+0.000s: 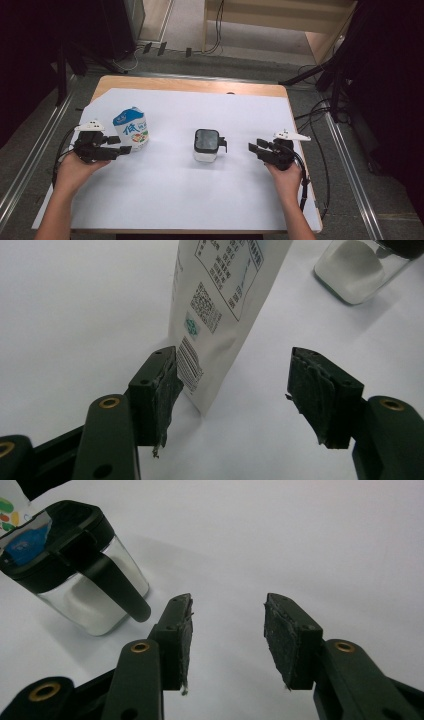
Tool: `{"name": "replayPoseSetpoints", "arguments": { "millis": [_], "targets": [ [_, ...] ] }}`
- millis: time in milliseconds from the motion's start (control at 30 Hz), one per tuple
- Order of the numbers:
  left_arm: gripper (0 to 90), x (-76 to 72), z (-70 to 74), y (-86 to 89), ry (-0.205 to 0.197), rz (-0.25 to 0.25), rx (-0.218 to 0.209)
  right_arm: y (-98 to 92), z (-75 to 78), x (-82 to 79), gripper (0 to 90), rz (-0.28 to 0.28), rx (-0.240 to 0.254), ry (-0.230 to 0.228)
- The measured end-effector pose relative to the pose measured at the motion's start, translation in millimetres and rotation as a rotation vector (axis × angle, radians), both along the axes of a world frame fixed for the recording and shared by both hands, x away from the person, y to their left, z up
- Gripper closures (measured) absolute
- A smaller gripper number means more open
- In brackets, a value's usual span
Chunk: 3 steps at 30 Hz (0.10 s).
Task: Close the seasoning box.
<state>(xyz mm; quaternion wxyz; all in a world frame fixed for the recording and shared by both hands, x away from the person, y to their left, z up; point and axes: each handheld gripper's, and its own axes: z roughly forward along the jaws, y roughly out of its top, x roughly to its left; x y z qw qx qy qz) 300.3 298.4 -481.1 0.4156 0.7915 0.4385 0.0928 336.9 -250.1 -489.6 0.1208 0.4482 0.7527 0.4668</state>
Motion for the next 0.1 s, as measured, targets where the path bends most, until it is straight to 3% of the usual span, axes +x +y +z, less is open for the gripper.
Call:
{"name": "replayPoseSetpoints", "arguments": {
  "millis": [100],
  "targets": [
    [37.6, 0.2, -0.2, 0.7, 0.0, 0.0, 0.0, 0.1, -0.9, 0.8, 54.1, -0.001, 0.003, 0.001]
  ]
}}
